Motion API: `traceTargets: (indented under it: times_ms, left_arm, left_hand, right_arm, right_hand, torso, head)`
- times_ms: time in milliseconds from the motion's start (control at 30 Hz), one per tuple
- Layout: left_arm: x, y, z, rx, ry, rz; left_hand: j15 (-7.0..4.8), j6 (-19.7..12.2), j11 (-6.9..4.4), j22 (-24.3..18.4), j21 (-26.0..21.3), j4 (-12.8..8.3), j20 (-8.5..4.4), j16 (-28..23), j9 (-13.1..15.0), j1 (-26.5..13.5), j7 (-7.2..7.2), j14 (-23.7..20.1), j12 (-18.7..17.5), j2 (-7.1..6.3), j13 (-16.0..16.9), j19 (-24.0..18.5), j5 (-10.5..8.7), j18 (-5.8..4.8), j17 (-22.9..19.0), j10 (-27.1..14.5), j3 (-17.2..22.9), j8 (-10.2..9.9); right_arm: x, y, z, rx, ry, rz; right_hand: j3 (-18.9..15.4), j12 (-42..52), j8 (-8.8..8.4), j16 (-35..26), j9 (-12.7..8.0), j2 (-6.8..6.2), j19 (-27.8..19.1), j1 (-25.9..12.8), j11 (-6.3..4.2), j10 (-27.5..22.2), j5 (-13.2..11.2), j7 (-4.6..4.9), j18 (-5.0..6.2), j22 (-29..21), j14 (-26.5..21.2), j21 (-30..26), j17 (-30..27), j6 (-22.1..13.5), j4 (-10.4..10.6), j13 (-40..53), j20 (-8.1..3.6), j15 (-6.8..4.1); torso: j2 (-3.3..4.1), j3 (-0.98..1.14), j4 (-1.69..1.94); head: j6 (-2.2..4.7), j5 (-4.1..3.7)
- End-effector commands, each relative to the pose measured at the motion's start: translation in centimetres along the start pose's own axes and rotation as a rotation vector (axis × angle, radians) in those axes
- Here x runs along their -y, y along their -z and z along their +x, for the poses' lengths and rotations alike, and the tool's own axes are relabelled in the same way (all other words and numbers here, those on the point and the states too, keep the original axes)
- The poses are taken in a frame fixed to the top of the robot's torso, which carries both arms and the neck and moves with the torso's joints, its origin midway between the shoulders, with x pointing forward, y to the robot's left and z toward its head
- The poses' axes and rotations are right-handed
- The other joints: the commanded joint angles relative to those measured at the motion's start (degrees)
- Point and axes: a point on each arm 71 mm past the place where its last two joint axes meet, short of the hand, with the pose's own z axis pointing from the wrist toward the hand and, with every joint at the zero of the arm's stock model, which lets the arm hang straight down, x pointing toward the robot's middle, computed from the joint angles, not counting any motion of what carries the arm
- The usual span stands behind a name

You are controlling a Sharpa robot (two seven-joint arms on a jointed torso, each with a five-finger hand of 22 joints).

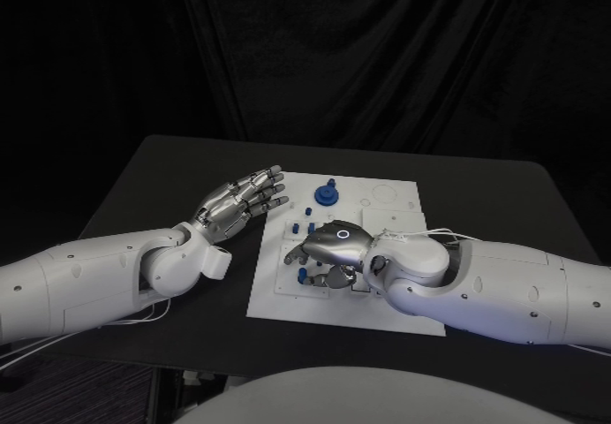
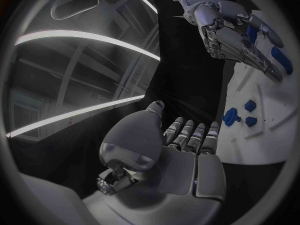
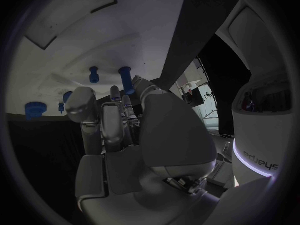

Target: Assemble the parts on the task board

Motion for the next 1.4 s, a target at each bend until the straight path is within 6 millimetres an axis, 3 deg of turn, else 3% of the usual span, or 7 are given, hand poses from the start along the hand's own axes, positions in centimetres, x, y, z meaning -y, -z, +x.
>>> traceTargets:
  times_ms: [33,533,833,900,1067,1233,1400]
  left_arm:
    - [0.1,0.0,0.1,-0.01,0.012,0.024]
    - [0.2,0.3,0.0,0.0,0.007,0.029]
    - [0.5,0.5,0.0,0.036,-0.021,0.065]
    - [0.6,0.5,0.0,0.042,-0.026,0.081]
    - [0.8,0.6,0.1,0.045,-0.029,0.102]
    - [0.8,0.6,0.2,0.036,-0.02,0.106]
    - [0.8,0.7,0.1,0.034,-0.018,0.101]
  left_hand:
    - [0.43,0.1,-0.43,-0.1,0.1,0.0,0.08,0.2,0.1,0.3,0.31,0.1,-0.2,0.36,0.0,0.4,0.2,-0.87,0.0,-0.1,0.4,0.2]
    - [0.44,0.2,-0.58,-0.1,0.1,0.0,0.07,0.2,0.1,0.3,0.42,0.1,-0.1,0.36,0.0,0.4,0.21,-0.88,0.1,-0.1,0.5,0.3]
    - [0.55,1.5,-0.2,-0.1,0.1,-0.6,0.11,1.4,0.2,0.6,0.52,0.6,1.5,-0.32,0.2,0.7,1.09,-0.94,0.2,0.8,0.6,0.8]
    - [0.46,1.7,-0.11,-0.4,0.0,-0.6,0.06,1.4,0.3,0.6,0.45,0.5,1.7,-0.36,0.2,0.5,1.21,-0.95,0.2,0.9,0.6,0.8]
    - [0.02,1.8,-0.07,-0.6,-0.1,-0.4,-0.13,1.3,0.2,0.5,0.18,0.4,1.9,-0.33,0.3,0.2,1.35,-0.8,0.2,1.1,0.5,0.9]
    - [-0.12,1.8,-0.13,-0.7,-0.2,-0.3,-0.18,1.2,0.2,0.4,0.25,0.4,1.9,-0.28,0.2,0.2,1.46,-0.71,0.2,1.1,0.5,0.9]
    - [-0.16,1.8,-0.2,-0.7,-0.2,-0.3,-0.13,1.2,0.2,0.5,0.48,0.4,1.8,-0.16,0.2,0.2,1.56,-0.59,0.2,1.1,0.6,0.9]
  right_arm:
    - [0.1,0.2,0.0,0.017,-0.014,0.001]
    - [3.6,5.7,-5.0,0.265,-0.136,0.068]
    - [7.9,13.5,-7.6,0.306,-0.248,0.255]
    - [8.7,15.0,-7.3,0.284,-0.283,0.316]
    - [10.0,17.6,-5.4,0.168,-0.362,0.452]
    - [10.9,19.8,-2.7,0.046,-0.401,0.611]
    - [11.0,20.4,-1.1,-0.025,-0.367,0.714]
  right_hand:
    - [-1.3,0.7,0.05,-0.6,-0.7,-0.29,-0.7,-0.1,0.24,-1.4,-0.6,-0.25,0.27,6.3,-0.5,-1.3,-0.8,-0.9,0.3,0.4,0.3,0.41]
    - [-5.1,6.3,1.72,-1.7,-1.9,-0.07,-1.8,1.1,-0.04,-3.8,-3.3,1.14,0.7,5.8,-1.7,-3.5,-2.8,3.0,3.4,3.0,0.42,0.3]
    - [-3.9,18.7,5.42,-4.5,-1.1,1.45,-1.7,4.2,-3.96,7.2,-4.2,2.26,0.95,5.4,-2.5,-5.0,-6.4,13.0,4.3,8.9,-2.2,-2.92]
    - [-4.5,33.7,5.12,-6.8,-1.6,1.81,-2.0,4.6,-5.13,2.4,-4.5,1.09,1.05,4.8,-2.7,-7.3,-8.4,15.4,5.9,20.7,-3.52,-4.2]
    - [-7.0,63.8,7.23,-4.6,-0.2,2.96,-0.5,-0.5,-5.86,14.4,-5.2,0.35,0.58,5.7,-1.0,-5.5,-4.6,18.1,5.4,55.6,-3.64,-4.31]
    - [-9.4,79.8,14.18,9.6,5.6,2.62,6.5,-8.5,-6.78,33.5,-5.7,-1.11,-2.63,10.4,6.7,15.1,17.9,17.3,5.7,84.8,-4.75,-5.39]
    - [-7.4,80.0,21.81,13.1,13.0,1.62,8.5,-17.4,-7.7,33.8,-5.2,-2.08,-3.9,12.1,8.9,23.2,24.9,14.8,6.0,85.2,-5.49,-6.11]
  torso:
    - [-0.01,-0.03,0.0]
    - [-0.1,0.02,-0.22]
    - [-0.25,0.1,-0.3]
    - [-0.31,0.02,-0.33]
    - [-0.31,-0.14,-0.27]
    - [-0.29,-0.15,-0.21]
    - [-0.26,-0.12,-0.29]
  head:
    - [-0.01,-0.06]
    - [-0.01,-0.55]
    - [-0.01,-1.47]
    - [-0.01,-1.73]
    - [-0.01,-3.01]
    - [-0.01,-3.93]
    - [-0.01,-4.04]
